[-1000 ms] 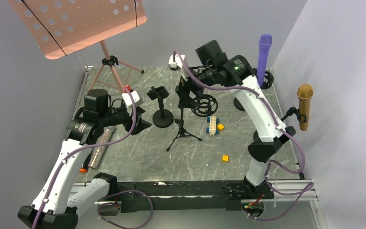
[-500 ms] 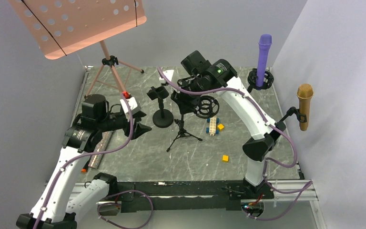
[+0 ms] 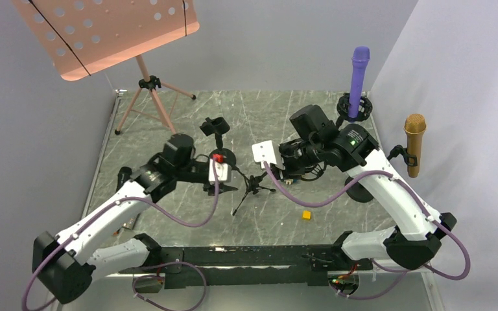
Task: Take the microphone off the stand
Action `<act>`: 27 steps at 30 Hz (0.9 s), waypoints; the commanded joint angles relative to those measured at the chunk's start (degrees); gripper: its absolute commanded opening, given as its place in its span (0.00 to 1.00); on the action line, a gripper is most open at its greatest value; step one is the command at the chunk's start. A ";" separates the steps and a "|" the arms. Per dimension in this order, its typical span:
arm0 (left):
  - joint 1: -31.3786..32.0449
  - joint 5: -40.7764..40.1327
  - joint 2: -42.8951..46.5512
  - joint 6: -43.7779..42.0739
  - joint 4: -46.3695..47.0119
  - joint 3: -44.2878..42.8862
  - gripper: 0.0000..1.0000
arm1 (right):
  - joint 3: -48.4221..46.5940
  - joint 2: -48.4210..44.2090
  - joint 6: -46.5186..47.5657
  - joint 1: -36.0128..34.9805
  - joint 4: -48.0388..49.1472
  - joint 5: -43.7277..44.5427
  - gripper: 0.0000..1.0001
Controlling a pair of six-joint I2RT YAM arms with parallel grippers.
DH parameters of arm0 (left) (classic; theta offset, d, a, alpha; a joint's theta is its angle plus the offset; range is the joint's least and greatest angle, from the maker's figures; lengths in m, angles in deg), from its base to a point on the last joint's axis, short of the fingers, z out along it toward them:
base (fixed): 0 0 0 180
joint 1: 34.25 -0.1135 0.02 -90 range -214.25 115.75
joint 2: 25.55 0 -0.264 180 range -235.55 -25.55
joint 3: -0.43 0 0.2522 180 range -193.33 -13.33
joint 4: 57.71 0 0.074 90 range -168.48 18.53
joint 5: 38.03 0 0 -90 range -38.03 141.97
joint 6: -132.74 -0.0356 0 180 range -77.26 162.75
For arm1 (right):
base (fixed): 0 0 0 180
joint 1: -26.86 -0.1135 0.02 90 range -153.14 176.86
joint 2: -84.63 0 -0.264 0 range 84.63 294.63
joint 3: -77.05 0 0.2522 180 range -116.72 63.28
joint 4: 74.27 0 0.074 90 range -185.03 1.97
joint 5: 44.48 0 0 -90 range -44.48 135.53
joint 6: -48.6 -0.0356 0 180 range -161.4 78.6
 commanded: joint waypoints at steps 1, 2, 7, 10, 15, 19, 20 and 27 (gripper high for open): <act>8.04 -9.69 -3.01 -9.59 15.35 3.66 0.60 | 2.05 -1.10 7.27 0.20 7.23 1.47 0.10; 9.60 -12.30 -4.30 -10.69 17.72 4.51 0.58 | 1.80 -0.94 7.08 0.18 6.94 1.50 0.11; 12.35 -18.79 -8.24 -6.67 27.50 7.02 0.49 | 2.40 -1.76 6.62 0.24 7.27 1.21 0.12; 12.62 -20.12 -9.96 -6.04 27.84 6.57 0.47 | 1.59 -1.87 7.09 0.19 6.42 1.13 0.12; 12.59 -19.81 -10.13 -5.54 28.78 5.93 0.48 | 0.67 -1.91 9.40 0.20 4.70 0.77 0.12; 12.34 -17.94 -9.22 -7.14 23.76 3.65 0.45 | 0.66 -2.29 12.38 0.20 2.96 0.62 0.12; 11.90 -16.39 -9.03 -8.44 21.85 2.94 0.45 | 0.66 -2.41 13.02 0.20 2.74 0.52 0.12; 10.80 -13.71 -14.44 -14.91 14.01 -2.24 0.47 | 1.89 -3.64 16.99 0.02 2.79 0.38 0.12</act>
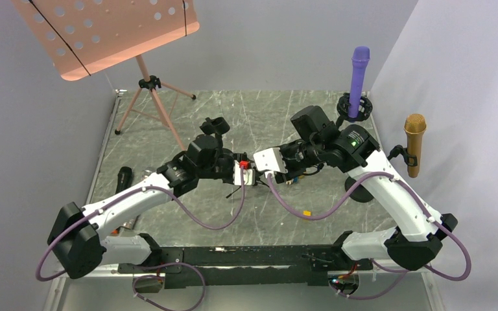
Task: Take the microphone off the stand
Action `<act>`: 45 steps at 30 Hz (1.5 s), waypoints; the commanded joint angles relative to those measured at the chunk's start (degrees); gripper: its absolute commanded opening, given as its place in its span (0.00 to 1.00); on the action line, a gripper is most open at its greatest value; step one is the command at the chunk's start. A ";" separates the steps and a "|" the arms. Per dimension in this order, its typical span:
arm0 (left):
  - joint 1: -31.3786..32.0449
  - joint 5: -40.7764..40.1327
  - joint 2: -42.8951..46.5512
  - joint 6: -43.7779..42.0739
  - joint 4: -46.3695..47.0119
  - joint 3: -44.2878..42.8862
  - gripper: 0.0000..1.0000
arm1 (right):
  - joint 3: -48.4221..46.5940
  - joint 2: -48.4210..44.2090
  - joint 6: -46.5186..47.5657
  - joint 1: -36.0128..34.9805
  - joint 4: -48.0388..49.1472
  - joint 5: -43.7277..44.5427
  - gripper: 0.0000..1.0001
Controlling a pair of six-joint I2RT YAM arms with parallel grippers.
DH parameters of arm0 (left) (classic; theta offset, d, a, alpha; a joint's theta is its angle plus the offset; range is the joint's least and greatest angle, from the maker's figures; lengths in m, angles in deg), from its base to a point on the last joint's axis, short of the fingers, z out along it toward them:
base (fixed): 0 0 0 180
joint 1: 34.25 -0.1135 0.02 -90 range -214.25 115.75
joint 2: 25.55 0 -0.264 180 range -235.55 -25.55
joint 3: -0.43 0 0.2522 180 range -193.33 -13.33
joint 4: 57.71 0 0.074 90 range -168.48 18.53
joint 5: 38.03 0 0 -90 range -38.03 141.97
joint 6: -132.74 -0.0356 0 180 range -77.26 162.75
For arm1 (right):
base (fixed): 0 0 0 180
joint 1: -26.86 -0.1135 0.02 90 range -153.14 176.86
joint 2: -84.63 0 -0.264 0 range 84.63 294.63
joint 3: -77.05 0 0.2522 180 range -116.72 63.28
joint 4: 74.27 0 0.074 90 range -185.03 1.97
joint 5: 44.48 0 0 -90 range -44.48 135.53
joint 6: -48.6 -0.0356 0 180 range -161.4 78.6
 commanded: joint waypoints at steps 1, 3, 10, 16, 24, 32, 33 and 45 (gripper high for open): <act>-0.43 3.14 -3.97 -5.45 -3.28 -4.43 0.46 | 0.19 -2.03 6.30 -0.09 1.73 -0.12 0.12; -0.56 3.89 -5.36 -6.85 -3.74 -5.44 0.46 | 0.23 -2.02 6.41 -0.19 1.91 0.01 0.12; -0.60 6.51 -8.95 -11.38 -8.81 -8.24 0.35 | 0.76 -2.31 6.99 -0.36 1.49 0.61 0.12; -0.74 6.87 -8.92 -10.96 -11.39 -9.55 0.13 | 1.39 -2.71 6.94 -0.46 2.00 1.27 0.12; -5.35 13.12 -8.32 22.47 -14.12 -14.78 0.00 | -0.61 -1.84 -4.96 -0.33 7.66 1.62 0.10; -14.94 23.58 -4.56 66.16 12.64 1.32 0.00 | 1.46 -0.29 -11.78 -0.46 10.05 -1.29 0.06; -15.55 23.86 -3.94 68.12 14.00 2.81 0.00 | 1.01 0.46 -12.04 -0.46 10.03 -2.00 0.05; -21.63 25.19 2.87 68.26 8.81 9.91 0.56 | -3.70 7.08 -11.63 -0.72 10.08 -8.14 0.05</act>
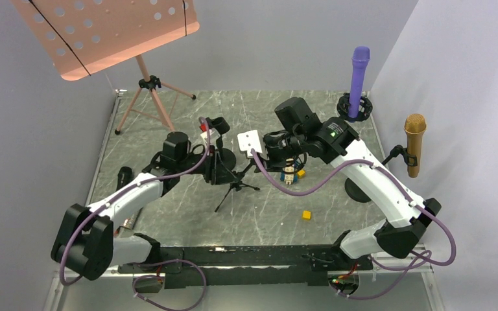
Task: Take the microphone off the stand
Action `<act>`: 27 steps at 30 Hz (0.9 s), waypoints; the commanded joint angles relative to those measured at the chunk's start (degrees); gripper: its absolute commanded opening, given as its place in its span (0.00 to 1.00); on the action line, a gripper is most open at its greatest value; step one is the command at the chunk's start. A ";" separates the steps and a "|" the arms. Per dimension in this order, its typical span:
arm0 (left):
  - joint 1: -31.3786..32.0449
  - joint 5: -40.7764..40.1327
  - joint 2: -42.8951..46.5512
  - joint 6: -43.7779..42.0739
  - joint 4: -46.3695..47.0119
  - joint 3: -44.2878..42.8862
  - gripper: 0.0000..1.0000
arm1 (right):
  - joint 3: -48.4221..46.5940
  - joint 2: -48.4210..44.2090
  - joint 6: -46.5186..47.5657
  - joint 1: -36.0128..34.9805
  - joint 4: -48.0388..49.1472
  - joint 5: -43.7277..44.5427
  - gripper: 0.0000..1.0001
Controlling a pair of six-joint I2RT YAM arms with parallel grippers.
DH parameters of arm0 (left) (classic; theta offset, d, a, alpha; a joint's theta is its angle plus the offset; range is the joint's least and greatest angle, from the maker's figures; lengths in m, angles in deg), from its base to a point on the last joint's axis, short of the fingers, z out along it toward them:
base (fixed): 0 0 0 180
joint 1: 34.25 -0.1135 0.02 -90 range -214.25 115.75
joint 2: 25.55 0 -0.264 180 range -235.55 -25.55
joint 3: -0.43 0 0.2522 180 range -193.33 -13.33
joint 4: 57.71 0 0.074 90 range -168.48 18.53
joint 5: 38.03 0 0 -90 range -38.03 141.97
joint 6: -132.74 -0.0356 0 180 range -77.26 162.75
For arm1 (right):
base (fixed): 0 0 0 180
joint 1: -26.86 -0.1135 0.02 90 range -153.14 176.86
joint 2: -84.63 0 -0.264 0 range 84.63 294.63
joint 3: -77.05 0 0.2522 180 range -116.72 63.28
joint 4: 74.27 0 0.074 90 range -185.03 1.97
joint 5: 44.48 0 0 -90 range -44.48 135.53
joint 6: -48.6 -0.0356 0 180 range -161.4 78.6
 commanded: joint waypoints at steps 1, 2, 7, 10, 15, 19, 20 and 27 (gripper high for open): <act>-1.96 1.82 6.72 -4.44 -6.62 -0.75 0.66 | -1.45 0.35 1.65 0.37 1.37 -1.12 0.05; -1.79 -0.33 8.61 -10.58 -11.94 -1.74 0.72 | -1.21 0.12 2.28 0.37 1.33 -1.20 0.06; 0.39 -9.84 18.74 -44.95 -21.28 -1.56 0.75 | -0.37 -0.95 5.73 0.28 0.67 -0.82 0.06; 3.94 -16.00 19.81 -64.12 -19.45 0.02 0.73 | 0.63 -1.60 8.19 0.28 -0.36 -0.69 0.06; 5.91 -15.59 13.90 -76.15 -14.52 -3.16 0.64 | 1.05 -1.52 10.45 0.22 -1.06 -0.36 0.07; 6.92 -12.77 8.82 -80.54 -16.57 -7.67 0.56 | -0.40 -0.42 11.37 0.19 -2.16 0.14 0.07; 7.07 -11.74 7.99 -81.97 -17.83 -8.45 0.55 | -0.70 -0.21 11.47 0.15 -2.51 0.23 0.07; 9.32 -9.13 5.00 -87.29 -24.91 -11.60 0.48 | -0.83 -0.28 11.96 0.11 -2.80 1.53 0.08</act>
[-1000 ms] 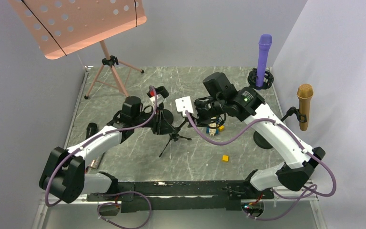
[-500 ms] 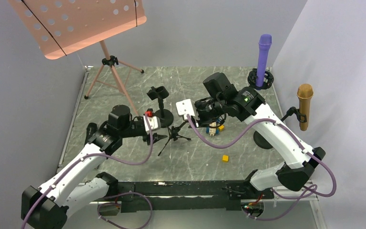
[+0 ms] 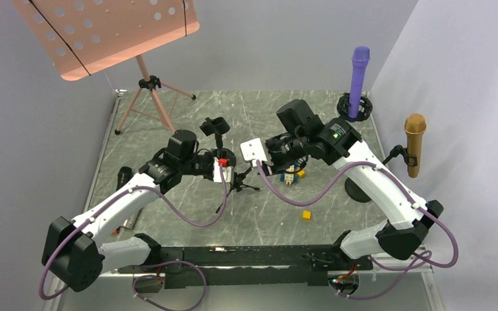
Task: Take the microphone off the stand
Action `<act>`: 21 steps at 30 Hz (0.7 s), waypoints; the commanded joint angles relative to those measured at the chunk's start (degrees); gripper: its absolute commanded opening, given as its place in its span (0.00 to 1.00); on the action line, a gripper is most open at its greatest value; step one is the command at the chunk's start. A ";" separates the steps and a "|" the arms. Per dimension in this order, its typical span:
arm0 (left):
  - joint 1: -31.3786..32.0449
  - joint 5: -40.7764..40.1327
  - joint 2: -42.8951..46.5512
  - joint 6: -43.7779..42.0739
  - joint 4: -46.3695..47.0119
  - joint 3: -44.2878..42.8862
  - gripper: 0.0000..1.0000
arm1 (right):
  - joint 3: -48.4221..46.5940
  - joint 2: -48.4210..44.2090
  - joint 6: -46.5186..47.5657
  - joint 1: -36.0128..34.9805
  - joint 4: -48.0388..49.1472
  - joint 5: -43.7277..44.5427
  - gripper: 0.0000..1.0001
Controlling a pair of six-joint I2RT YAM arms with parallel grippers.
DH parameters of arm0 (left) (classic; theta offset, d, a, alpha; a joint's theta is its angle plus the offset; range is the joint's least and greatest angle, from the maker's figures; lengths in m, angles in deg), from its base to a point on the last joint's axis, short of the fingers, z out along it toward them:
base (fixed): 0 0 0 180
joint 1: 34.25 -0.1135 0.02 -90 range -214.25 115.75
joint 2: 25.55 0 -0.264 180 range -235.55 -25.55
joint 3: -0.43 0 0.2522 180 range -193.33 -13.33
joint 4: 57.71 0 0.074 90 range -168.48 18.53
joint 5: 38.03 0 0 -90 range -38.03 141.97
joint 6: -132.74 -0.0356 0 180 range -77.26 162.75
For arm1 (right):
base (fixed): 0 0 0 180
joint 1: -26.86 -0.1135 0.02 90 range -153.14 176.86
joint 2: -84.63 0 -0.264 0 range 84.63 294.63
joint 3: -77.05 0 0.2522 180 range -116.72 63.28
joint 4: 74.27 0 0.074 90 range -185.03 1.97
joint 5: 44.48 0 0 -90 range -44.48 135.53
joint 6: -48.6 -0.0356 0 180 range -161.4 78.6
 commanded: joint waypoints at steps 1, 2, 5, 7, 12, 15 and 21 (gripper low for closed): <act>2.01 3.71 -0.71 -8.27 -5.81 -2.78 0.48 | -0.82 0.36 3.62 0.13 0.36 2.43 0.08; 2.40 3.06 -0.63 -9.50 -6.69 -2.69 0.48 | -0.65 0.26 3.74 0.13 0.45 2.59 0.08; 2.65 0.73 0.53 -10.69 -7.88 -1.68 0.47 | -0.33 -0.17 4.19 0.13 0.52 2.80 0.08; 2.60 -0.59 1.64 -10.18 -8.92 -1.45 0.49 | -0.29 -0.15 4.37 0.13 0.54 2.82 0.08; 2.63 -0.48 1.73 -7.87 -18.10 -4.23 0.53 | -0.26 0.11 4.49 0.07 0.63 2.47 0.08; 2.65 0.11 2.89 -6.19 -17.34 -2.61 0.52 | -0.02 0.07 4.36 0.04 0.88 2.26 0.08; 3.68 -0.63 2.73 3.70 -9.13 -1.50 0.49 | 0.07 0.12 4.31 0.04 1.01 2.21 0.08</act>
